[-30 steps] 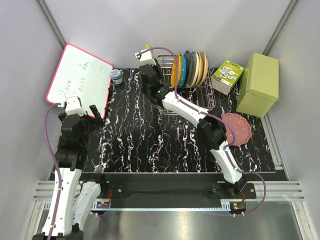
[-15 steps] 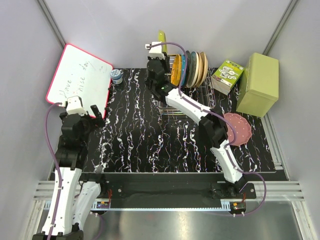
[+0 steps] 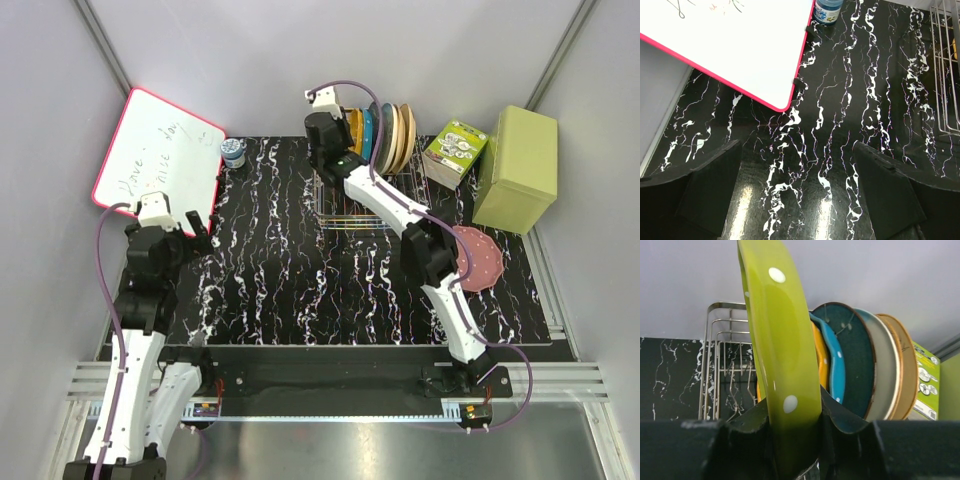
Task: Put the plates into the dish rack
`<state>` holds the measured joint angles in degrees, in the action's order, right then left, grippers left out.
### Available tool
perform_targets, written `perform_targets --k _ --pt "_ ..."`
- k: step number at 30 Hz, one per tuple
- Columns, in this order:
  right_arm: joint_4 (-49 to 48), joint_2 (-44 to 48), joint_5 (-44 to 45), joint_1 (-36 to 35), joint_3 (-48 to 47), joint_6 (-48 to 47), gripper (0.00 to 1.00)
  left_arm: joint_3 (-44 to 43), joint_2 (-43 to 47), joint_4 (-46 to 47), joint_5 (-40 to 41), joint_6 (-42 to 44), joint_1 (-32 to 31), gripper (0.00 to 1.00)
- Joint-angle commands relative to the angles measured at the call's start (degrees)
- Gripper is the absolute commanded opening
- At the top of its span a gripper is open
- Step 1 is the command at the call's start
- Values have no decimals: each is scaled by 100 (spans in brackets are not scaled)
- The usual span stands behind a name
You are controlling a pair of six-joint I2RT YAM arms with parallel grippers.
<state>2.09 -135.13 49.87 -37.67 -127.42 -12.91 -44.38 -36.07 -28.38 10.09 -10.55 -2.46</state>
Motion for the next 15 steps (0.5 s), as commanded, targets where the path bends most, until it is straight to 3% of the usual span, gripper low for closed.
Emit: perform_targets --k 1,15 --pt "-569 48 -100 40 -609 262 0 35 22 298 -191 44 17 99" --pt "-578 -286 67 286 -882 315 0 96 -93 342 -341 105 26 99"
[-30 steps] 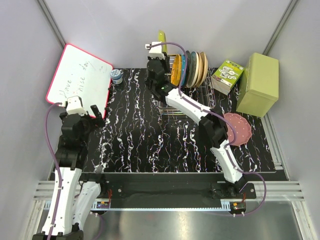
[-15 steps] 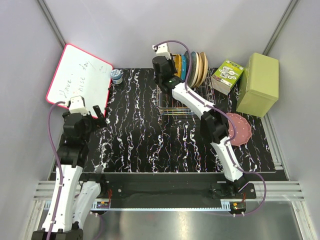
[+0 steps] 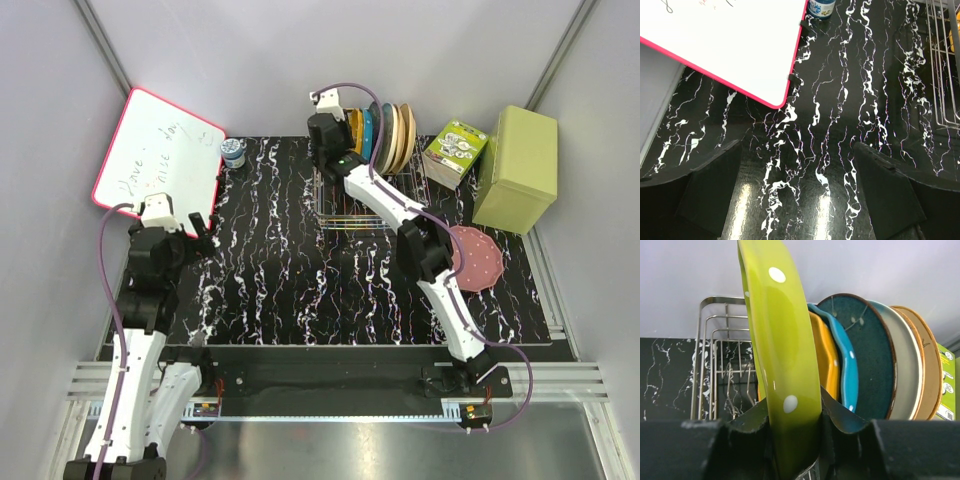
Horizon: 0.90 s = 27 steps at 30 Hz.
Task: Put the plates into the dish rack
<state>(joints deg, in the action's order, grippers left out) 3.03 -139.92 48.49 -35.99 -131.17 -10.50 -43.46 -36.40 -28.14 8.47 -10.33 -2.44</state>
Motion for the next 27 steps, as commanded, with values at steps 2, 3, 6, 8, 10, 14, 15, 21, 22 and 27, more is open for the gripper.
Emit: perform_targets --k 2,3,6,8,10,14,15,21,22,27 --pt "-663 149 222 127 -514 75 0 13 -51 327 -197 75 24 99" --pt "-654 123 222 136 -506 75 0 5 -60 327 -197 75 24 99" --pt "-610 53 196 127 -506 127 0 22 -69 336 -197 84 24 99" --pt "-549 9 161 136 -514 162 0 31 -69 336 -197 92 24 99" --pt "-523 -35 152 136 -506 206 0 40 -60 344 -214 92 24 99" --pt "-444 -158 73 136 -532 268 0 48 -69 353 -232 101 24 99" --pt "-426 -176 73 136 -541 294 0 57 -60 353 -232 101 24 99" --pt "-347 -211 56 136 -558 364 0 66 -95 371 -284 127 24 99" --pt "-338 -220 29 127 -550 382 0 66 -104 371 -293 119 24 99" --pt "-173 -317 73 127 -576 444 0 75 -104 380 -320 127 24 99"
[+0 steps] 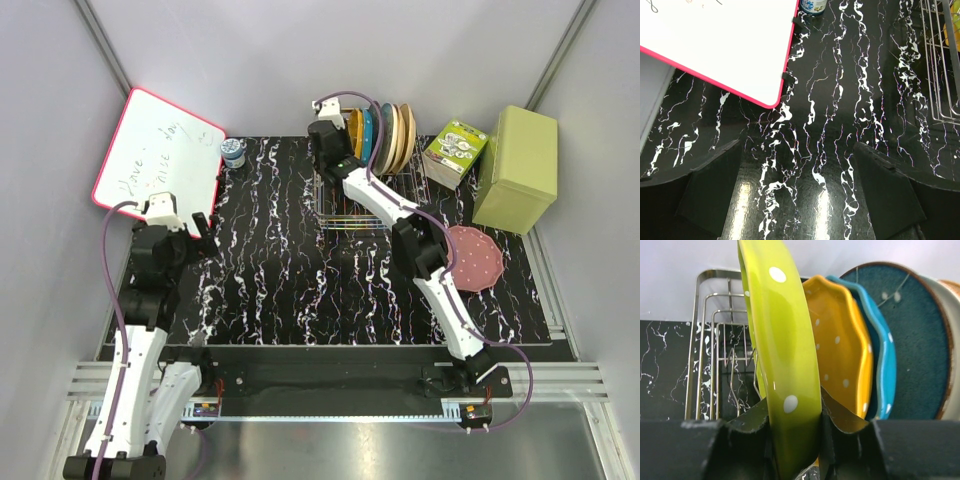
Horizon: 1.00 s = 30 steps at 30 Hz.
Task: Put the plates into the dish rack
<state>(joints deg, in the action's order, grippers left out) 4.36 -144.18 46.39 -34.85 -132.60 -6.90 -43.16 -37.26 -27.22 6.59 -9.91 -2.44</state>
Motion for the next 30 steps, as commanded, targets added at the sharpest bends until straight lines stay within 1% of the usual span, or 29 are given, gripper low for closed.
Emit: perform_targets --k 1,6,7,8,11,12,15,17,21,23,24,25,26,27,28,29,30 --pt "-304 66 291 13 -434 83 0 53 -10 288 -132 86 24 99" --pt "-269 -31 309 13 -451 110 1 62 -10 288 -132 86 24 99" --pt "-269 -57 318 22 -451 110 6 62 -10 288 -140 86 33 99" --pt "-252 -49 300 13 -451 110 21 62 -1 288 -149 77 33 99" --pt "-199 21 283 13 -399 92 43 71 25 288 -167 77 33 99" --pt "-207 65 283 13 -373 92 54 79 25 296 -176 77 33 99" --pt "-216 345 274 13 -206 74 67 79 43 305 -193 77 33 99" --pt "-199 469 248 13 -13 57 71 79 78 314 -228 77 33 99" --pt "-216 969 177 -48 418 -22 74 123 157 393 -158 130 33 99" --pt "-225 1189 142 -144 717 -215 78 97 201 393 -219 287 41 99" --pt "-234 1382 290 -197 770 -329 80 62 227 393 -246 445 50 99" --pt "-225 1479 370 -241 875 -678 87 27 201 393 -263 490 50 99" --pt "-243 1585 458 -328 963 -873 91 -60 184 324 -333 560 50 99" --pt "-269 1890 589 -347 1085 -1040 96 -70 166 297 -595 682 42 99" --pt "-278 2137 529 -347 1548 -1225 100 -53 140 297 -780 727 42 99" --pt "-313 2427 381 -338 1900 -1305 100 -18 113 297 -982 762 42 99" --pt "-565 3126 40 -286 2330 -1384 100 -17 87 297 -1350 841 7 99"
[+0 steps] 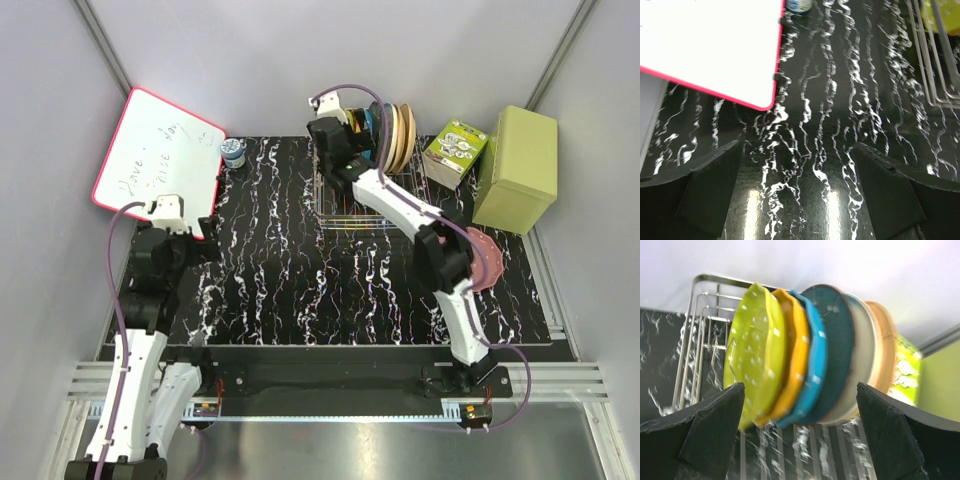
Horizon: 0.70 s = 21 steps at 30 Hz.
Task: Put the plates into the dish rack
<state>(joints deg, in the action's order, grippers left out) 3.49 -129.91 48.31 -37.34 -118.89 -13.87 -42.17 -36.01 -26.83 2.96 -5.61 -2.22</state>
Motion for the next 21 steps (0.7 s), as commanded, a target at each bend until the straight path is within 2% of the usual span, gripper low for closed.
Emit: perform_targets --k 1,2,3,5,6,8,11,13,17,21 --pt "-498 2088 -417 -1 1808 -722 100 -124 -116 257 -1104 429 -68 99" --pt "-455 2475 -750 42 2226 -723 100 -185 -169 248 -1148 446 -138 99" --pt "-141 3279 -1545 147 2987 -757 100 -221 -213 240 -1184 490 -321 99" --pt "90 4040 -2043 245 3694 -802 100 -317 -354 222 -1280 525 -515 99" --pt "508 4661 -2411 410 4185 -819 100 -344 -415 222 -1411 699 -717 99" --pt "967 5192 -2712 648 4618 -907 100 -379 -486 170 -1561 841 -911 99" --pt "1531 6298 -3467 1543 5471 -898 100 -432 -635 29 -1571 1454 -1428 99" --pt "1603 6652 -3662 2070 6156 -1239 99 -484 -697 -50 -1369 1658 -1518 99" --pt "1620 7242 -3830 2398 7247 -2092 95 -590 -627 -59 -1149 1914 -1527 99" --pt "1594 6629 -3961 2714 7766 -2707 76 -722 -574 -68 -763 1862 -1536 99"
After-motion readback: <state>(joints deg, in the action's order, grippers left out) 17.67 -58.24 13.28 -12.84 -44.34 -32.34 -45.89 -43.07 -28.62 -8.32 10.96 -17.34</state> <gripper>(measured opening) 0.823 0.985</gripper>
